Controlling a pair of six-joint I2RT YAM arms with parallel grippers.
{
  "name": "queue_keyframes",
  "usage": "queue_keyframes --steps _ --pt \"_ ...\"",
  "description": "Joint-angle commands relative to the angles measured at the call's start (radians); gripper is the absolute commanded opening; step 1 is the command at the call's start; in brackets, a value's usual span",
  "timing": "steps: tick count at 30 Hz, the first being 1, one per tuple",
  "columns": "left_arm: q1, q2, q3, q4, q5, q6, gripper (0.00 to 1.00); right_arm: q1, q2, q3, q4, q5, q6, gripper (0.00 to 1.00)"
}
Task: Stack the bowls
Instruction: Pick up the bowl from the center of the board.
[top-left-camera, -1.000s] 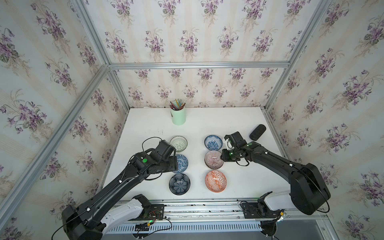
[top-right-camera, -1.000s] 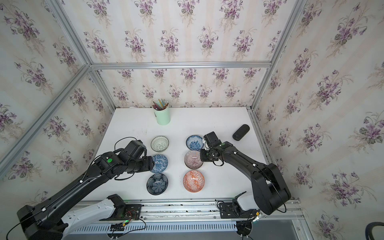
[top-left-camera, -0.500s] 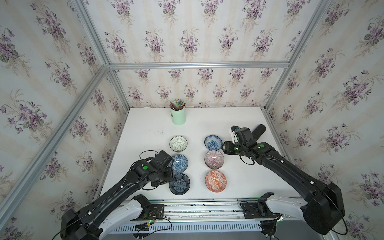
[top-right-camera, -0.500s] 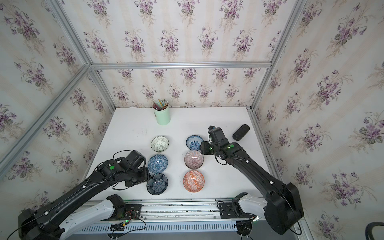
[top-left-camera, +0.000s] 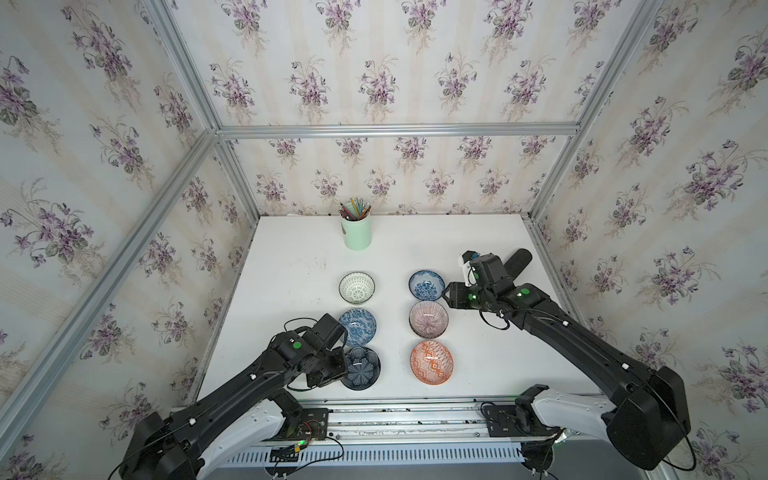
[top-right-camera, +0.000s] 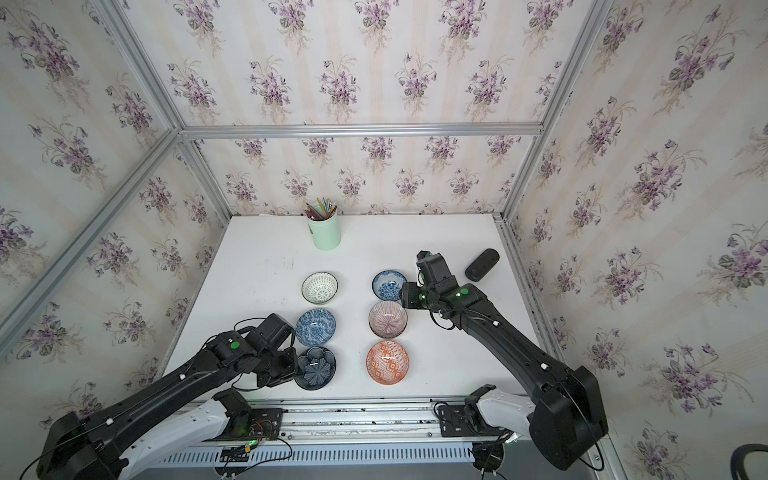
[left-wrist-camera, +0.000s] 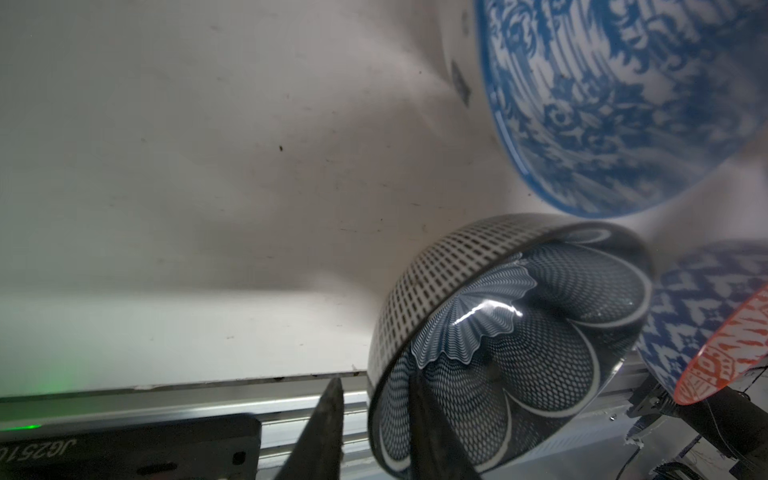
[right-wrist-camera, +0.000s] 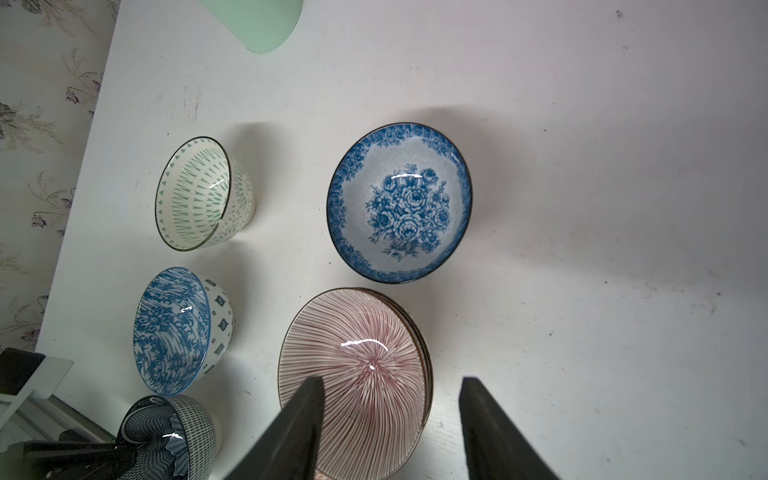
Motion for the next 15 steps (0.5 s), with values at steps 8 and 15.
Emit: queue_keyframes --steps 8,15 --pt "-0.001 0.053 -0.006 0.038 -0.007 0.021 0.2 0.0 0.008 0.005 -0.021 -0.01 0.001 0.57" --pt "0.0 0.031 0.004 0.0 -0.018 0.035 0.1 0.0 0.017 0.01 -0.027 -0.018 -0.003 0.57"
